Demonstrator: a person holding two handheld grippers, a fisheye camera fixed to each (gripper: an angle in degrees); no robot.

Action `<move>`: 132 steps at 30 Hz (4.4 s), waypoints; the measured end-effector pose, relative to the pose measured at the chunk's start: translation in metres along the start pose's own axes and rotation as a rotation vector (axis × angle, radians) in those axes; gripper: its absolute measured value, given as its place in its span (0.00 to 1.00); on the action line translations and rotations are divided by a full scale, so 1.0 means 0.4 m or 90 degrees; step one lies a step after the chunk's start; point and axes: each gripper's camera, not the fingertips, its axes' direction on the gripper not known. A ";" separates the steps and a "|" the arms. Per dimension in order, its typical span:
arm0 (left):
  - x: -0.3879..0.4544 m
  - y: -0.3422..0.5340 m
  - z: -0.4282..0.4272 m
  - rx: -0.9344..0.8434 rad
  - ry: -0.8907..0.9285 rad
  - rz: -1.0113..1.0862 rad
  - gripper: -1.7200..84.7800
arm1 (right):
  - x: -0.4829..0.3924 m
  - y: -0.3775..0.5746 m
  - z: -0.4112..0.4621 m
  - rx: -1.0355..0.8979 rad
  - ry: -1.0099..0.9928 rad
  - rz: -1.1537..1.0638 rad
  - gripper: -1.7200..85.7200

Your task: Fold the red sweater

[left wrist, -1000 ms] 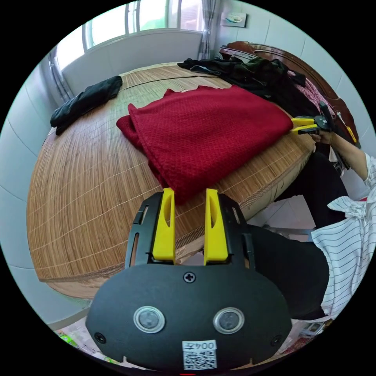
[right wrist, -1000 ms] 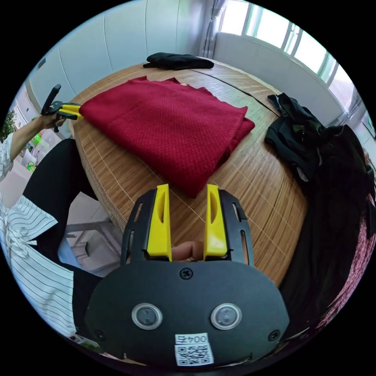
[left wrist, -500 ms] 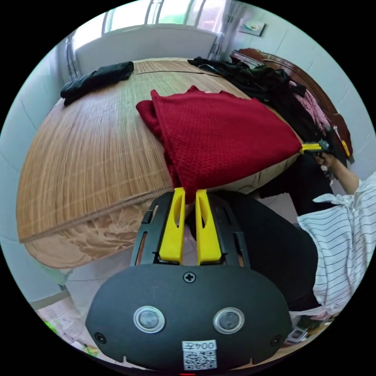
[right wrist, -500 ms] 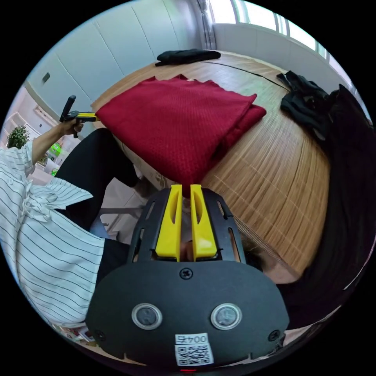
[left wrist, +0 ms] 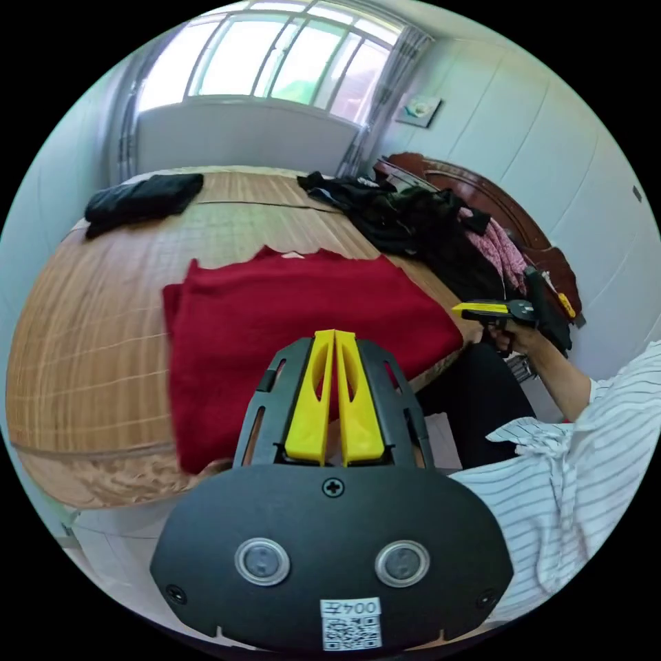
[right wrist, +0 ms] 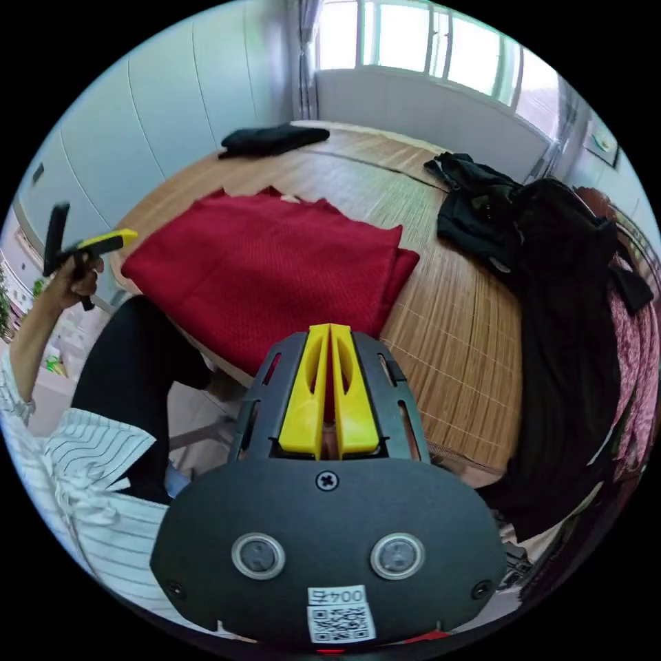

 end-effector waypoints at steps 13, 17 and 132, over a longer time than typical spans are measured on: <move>0.012 0.018 0.356 -0.159 -0.027 -0.067 0.02 | 0.133 0.031 0.098 -0.075 0.002 -0.004 0.01; -0.006 0.024 0.372 -0.170 -0.022 -0.070 0.02 | 0.500 0.191 -0.060 0.091 -0.311 0.355 0.02; -0.164 0.313 -0.543 -0.068 -0.146 0.010 0.06 | -0.130 -0.275 0.458 -0.207 -0.025 -0.053 0.09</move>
